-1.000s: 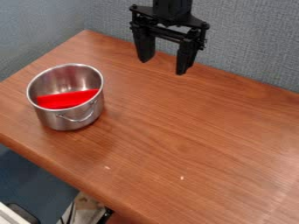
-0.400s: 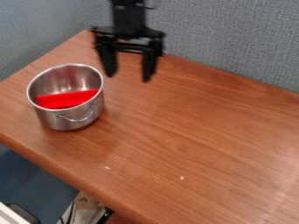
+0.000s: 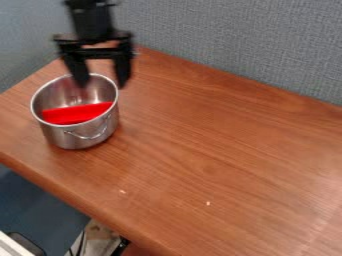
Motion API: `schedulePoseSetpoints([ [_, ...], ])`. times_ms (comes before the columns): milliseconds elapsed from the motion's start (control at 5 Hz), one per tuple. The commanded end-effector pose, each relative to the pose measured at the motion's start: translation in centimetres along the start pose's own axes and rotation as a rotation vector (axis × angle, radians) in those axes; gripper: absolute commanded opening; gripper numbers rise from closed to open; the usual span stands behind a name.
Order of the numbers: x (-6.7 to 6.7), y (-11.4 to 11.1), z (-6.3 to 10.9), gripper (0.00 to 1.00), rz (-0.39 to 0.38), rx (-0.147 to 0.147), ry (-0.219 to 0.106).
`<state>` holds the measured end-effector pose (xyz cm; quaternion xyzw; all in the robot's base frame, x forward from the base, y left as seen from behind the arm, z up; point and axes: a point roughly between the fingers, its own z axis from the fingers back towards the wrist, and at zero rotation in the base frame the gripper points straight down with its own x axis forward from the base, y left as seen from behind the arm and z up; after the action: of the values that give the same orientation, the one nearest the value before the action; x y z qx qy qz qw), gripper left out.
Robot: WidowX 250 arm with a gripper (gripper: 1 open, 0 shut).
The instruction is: Move the red object from the metal pot to the table
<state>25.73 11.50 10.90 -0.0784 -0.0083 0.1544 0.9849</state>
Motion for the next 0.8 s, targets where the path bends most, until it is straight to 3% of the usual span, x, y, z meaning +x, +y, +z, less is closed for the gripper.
schedulePoseSetpoints([
  [0, 0.2, 3.1, 1.3, 1.0, -0.106, 0.006, -0.092],
  [200, 1.1, 3.5, 2.7, 1.0, -0.159, 0.034, -0.06],
  [400, 1.9, 2.4, 4.0, 1.0, -0.204, 0.062, -0.025],
  [600, 1.4, 3.0, 2.5, 1.0, -0.242, 0.079, -0.029],
])
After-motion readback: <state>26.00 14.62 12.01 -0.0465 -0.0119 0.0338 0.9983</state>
